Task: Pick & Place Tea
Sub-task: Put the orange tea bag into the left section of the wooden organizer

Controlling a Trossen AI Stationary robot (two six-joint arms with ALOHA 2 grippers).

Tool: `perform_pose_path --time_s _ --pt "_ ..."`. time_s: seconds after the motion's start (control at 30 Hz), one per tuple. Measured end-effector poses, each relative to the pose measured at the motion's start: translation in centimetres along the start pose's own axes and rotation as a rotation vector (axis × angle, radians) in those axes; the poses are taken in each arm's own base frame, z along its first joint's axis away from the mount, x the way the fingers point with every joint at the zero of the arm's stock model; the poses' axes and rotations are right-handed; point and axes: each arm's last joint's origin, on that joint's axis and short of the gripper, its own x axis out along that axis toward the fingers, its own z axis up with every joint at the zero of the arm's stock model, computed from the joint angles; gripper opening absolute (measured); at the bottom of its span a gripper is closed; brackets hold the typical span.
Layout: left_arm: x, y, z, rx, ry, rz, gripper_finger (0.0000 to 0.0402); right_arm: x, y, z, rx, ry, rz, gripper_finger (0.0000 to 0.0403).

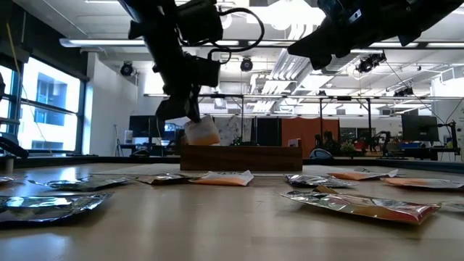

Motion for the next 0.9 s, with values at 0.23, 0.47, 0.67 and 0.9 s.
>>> perform_pose_path --time_s 0.23,0.47,0.67,0.9 --pt "0.0 -0.1 0.2 0.097 -0.032 -0.039 0.0063 0.0 0.3 0.0 -0.024 0.006 0.015 0.0000" --pt "0.0 0.0 0.4 0.040 -0.067 -0.051 0.0125 0.1 0.6 0.0 -0.048 0.010 -0.015 0.0030" --pt "-0.3 0.6 1.2 -0.211 -0.113 -0.070 0.0134 0.1 0.6 0.0 -0.050 0.013 -0.045 0.0061" --pt "-1.6 2.0 1.8 -0.588 -0.064 -0.075 0.0088 0.2 0.3 -0.1 0.008 0.015 -0.074 0.0058"
